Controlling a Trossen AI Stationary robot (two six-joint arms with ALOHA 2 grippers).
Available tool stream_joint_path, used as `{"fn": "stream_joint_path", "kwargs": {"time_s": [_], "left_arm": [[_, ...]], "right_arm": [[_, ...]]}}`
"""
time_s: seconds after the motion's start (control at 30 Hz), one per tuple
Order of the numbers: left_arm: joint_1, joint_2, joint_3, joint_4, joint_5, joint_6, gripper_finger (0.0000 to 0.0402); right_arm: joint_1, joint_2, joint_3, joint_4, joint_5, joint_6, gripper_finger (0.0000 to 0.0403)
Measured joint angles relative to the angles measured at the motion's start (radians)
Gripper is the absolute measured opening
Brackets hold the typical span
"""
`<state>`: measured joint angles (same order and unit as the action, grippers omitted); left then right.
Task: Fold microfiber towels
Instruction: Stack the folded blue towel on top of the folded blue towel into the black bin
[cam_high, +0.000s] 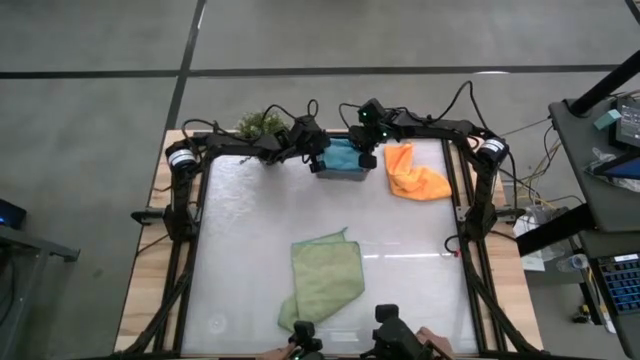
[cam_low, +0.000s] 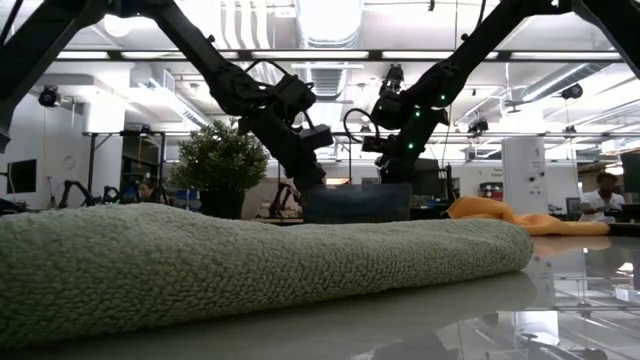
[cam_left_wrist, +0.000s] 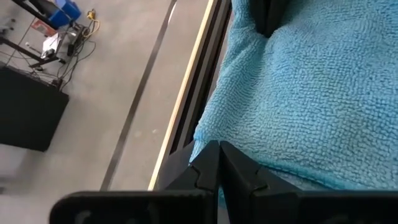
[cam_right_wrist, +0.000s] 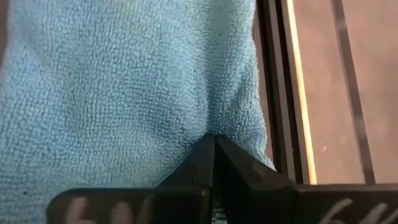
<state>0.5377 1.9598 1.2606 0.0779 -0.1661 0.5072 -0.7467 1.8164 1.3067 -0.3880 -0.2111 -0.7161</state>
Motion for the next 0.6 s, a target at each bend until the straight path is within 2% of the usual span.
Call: {"fn": "stream_joint_path", "kwargs": {"time_s": [0.43, 0.6], "left_arm": [[-0.003, -0.027, 0.024, -0.017, 0.007, 0.030, 0.0000], [-0.006, -0.041, 0.034, -0.022, 0.008, 0.032, 0.0000]], "right_arm": [[-0.002, -0.037, 0.028, -0.002, 0.007, 0.010, 0.0011], [-0.005, -0.034, 0.045, 0.110, 0.003, 0.105, 0.0011]]}}
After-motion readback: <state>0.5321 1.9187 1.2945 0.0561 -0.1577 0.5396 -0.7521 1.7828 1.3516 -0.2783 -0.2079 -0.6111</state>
